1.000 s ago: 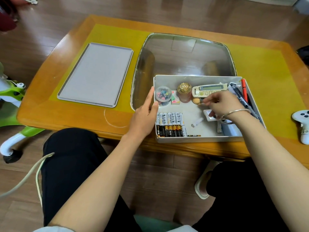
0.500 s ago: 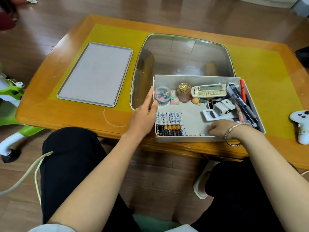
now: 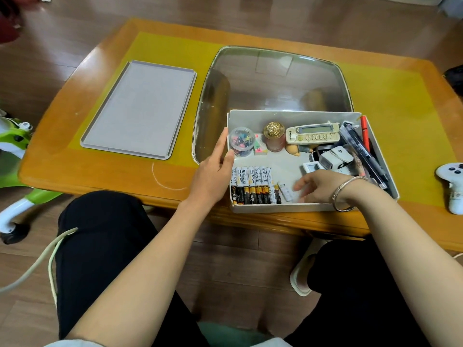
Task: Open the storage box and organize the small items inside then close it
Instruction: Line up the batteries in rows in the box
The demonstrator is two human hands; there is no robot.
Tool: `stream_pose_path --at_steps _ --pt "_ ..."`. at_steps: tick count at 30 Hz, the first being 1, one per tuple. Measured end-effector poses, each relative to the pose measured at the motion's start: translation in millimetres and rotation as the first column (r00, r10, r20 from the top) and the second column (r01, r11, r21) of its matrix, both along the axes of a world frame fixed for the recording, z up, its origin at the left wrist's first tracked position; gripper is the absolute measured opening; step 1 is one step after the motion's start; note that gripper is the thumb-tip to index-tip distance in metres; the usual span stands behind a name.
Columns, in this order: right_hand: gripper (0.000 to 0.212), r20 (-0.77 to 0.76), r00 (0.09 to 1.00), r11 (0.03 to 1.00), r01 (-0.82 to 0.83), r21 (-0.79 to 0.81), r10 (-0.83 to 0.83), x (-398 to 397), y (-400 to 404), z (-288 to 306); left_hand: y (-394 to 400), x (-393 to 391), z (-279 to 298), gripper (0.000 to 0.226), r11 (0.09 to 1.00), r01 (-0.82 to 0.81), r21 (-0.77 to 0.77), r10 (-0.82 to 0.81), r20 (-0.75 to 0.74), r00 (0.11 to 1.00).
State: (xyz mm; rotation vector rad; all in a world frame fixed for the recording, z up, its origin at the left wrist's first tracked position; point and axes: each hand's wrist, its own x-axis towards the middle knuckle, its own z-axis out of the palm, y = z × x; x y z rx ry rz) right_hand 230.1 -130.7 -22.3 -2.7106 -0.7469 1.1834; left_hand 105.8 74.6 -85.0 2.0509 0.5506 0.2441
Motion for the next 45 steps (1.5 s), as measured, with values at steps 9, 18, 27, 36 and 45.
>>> stream_pose_path --at_steps 9,18,27,36,45 --pt "0.021 0.146 0.988 0.998 -0.051 -0.043 0.057 -7 14 -4 0 -1 0 0.052 1.000 -0.005 0.002 0.005 -0.001 1.000" --pt "0.032 0.204 0.964 0.970 -0.127 -0.206 0.170 -11 36 -18 0 0 0 0.052 1.000 0.002 0.005 -0.002 -0.001 1.000" --pt "0.024 0.354 0.926 0.989 -0.096 -0.113 0.131 -6 25 -24 0 -1 -1 0.053 1.000 0.004 0.018 -0.004 -0.002 1.000" --pt "0.022 0.314 0.909 0.954 -0.214 -0.210 0.273 -4 35 -25 0 -1 -1 0.052 1.000 -0.001 0.014 0.001 -0.003 1.000" --pt "0.030 0.377 0.922 0.993 -0.115 0.040 0.091 -2 30 -34 0 -1 0 0.051 1.000 0.000 0.016 0.000 -0.010 1.000"
